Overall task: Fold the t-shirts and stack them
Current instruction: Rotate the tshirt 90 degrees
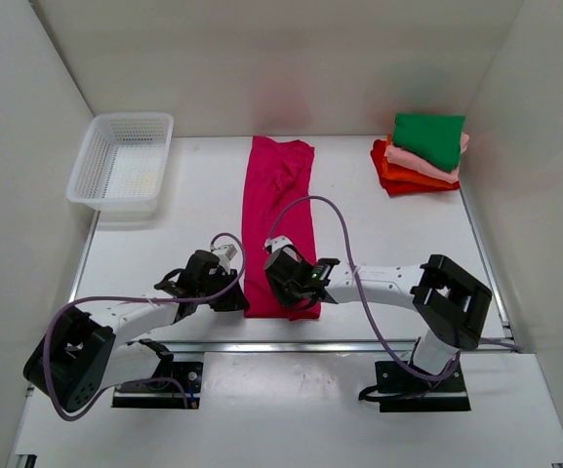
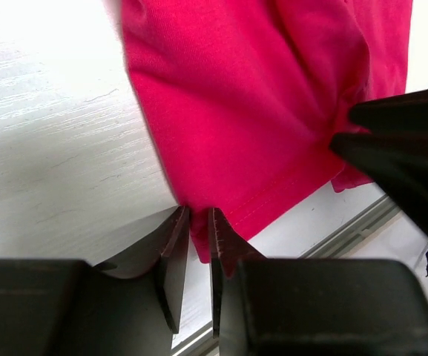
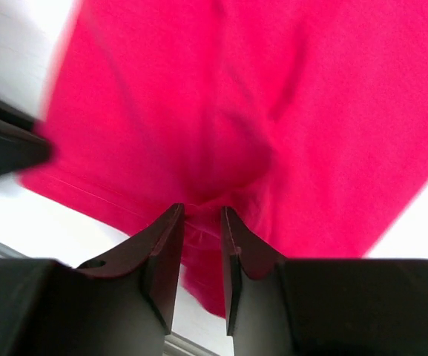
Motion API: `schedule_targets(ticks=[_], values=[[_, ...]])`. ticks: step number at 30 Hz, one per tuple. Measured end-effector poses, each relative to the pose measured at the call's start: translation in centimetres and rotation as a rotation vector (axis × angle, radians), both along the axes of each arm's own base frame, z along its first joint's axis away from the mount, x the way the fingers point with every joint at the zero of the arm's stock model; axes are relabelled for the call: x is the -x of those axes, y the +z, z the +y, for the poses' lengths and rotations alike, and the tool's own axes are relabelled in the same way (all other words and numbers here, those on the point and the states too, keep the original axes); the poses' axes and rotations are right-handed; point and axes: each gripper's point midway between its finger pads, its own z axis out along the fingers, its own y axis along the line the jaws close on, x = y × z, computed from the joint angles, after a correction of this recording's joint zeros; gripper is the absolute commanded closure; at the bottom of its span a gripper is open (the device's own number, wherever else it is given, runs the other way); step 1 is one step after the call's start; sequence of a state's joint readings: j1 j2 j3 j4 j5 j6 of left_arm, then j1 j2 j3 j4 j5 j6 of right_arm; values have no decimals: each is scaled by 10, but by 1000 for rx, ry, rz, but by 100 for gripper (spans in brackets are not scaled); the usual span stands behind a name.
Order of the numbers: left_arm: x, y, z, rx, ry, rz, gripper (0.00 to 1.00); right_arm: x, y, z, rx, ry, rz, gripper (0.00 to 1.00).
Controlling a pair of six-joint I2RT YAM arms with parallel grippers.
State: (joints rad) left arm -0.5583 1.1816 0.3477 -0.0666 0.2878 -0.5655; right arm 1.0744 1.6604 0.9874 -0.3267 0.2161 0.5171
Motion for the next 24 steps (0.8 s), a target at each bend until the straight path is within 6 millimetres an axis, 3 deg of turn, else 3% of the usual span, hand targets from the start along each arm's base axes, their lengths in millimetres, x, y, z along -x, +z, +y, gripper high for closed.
schedule_targets(ticks=[10, 24], values=[[0, 0, 2, 4, 6, -5, 71, 7, -4, -42, 0, -87, 38, 78], [4, 1, 8, -9, 13, 0, 73, 13, 13, -44, -42, -54, 33, 79]])
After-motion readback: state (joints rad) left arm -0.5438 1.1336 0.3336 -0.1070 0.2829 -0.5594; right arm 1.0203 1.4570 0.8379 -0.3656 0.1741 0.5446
